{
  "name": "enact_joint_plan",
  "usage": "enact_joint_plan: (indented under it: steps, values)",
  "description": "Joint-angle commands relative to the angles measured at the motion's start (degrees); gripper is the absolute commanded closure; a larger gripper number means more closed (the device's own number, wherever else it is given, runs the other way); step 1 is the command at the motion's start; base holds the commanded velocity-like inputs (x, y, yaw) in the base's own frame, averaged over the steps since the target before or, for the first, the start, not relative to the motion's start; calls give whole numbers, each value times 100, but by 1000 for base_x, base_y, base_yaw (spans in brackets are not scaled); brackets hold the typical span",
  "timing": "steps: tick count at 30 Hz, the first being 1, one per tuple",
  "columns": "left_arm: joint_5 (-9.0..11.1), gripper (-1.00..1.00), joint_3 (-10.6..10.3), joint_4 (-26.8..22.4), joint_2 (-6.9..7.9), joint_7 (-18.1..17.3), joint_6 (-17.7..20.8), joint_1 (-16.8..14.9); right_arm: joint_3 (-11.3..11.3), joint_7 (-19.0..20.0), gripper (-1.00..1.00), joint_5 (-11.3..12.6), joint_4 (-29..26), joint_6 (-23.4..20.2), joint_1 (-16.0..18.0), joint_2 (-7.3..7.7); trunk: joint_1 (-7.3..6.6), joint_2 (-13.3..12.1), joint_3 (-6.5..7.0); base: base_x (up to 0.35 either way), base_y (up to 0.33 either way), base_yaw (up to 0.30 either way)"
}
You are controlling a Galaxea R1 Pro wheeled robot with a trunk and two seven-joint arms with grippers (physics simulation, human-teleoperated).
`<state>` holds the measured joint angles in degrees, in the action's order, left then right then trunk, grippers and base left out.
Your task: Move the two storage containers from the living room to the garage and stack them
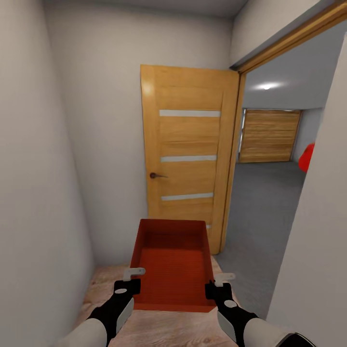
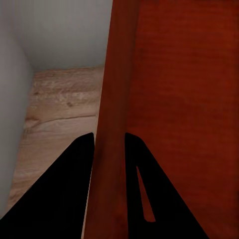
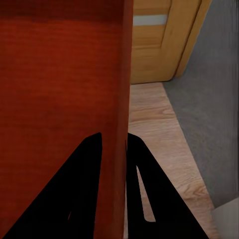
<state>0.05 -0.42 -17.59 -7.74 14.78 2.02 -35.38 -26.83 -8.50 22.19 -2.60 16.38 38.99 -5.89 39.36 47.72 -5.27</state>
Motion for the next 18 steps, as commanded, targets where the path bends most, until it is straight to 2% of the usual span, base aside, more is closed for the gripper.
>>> enact_joint_plan:
  steps: [1,18]
  values:
    - [-94,100,128,-183,45,43,26,-4,38,6,100,68,14,14,3,0,4,7,-10,294,226,-282]
    - [-93,100,122,-183,45,43,27,-4,38,6,100,69,14,14,3,0,4,7,-10,286,238,-284]
